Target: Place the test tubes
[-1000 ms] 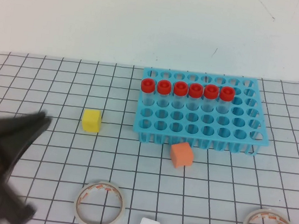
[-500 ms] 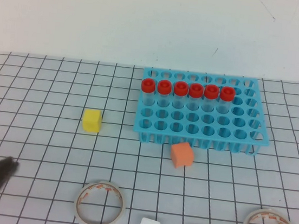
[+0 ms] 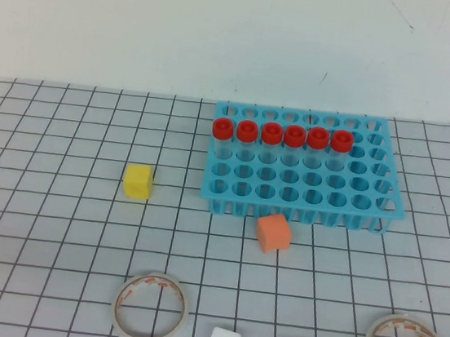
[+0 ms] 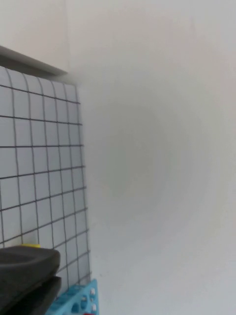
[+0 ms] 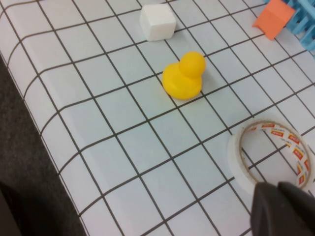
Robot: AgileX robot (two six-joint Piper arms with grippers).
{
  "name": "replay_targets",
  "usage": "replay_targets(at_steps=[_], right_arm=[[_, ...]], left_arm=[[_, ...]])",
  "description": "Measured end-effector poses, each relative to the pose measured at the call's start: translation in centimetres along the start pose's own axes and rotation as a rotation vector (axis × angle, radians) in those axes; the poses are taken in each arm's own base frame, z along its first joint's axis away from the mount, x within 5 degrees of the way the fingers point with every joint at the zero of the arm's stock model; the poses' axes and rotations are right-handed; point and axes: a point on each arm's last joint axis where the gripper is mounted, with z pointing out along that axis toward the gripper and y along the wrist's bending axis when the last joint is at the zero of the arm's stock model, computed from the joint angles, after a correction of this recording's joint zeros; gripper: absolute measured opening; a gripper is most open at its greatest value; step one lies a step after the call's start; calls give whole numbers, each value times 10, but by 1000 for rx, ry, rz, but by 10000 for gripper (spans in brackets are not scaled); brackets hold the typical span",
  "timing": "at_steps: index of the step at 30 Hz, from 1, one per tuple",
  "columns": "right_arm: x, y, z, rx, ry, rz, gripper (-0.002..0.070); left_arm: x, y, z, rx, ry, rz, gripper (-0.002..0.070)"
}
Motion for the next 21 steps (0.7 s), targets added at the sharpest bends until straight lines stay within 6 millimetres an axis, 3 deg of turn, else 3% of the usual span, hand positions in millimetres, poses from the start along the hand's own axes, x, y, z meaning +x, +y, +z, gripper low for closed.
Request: replay_targets(at_steps=[9, 11, 17, 21], right_arm=[[0, 0, 0, 0, 0, 0, 0], [0, 0, 0, 0, 0, 0, -1], [0, 0, 0, 0, 0, 0, -1], [0, 0, 0, 0, 0, 0, -1]], left_arm=[[10, 0, 2, -1, 9, -34, 0], [21, -2, 2, 30, -3, 8, 0], [79, -3, -9, 69, -34, 25, 0], [94, -1, -17, 59, -22, -21, 0]])
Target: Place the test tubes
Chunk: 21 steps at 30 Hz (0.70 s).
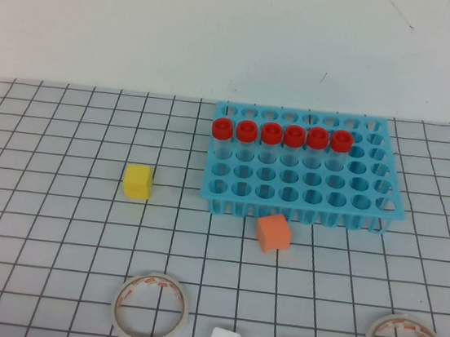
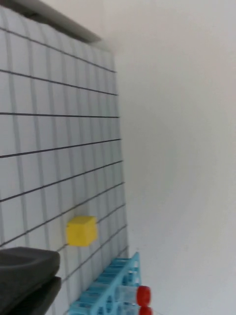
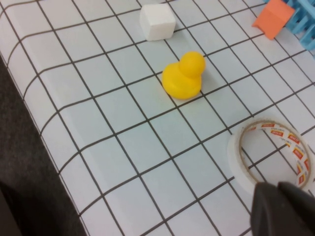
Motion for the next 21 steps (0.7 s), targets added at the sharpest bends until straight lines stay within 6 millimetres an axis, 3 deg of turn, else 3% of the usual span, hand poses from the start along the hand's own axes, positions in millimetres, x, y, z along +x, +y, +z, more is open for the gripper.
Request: replay_targets(at_steps=[8, 21], right_arm=[[0, 0, 0, -3, -2, 3, -1], [0, 0, 0, -4, -2, 4, -1]], left_arm=[[25, 1, -5, -20, 264, -34, 0], [27, 0, -6, 3, 295, 29, 0]])
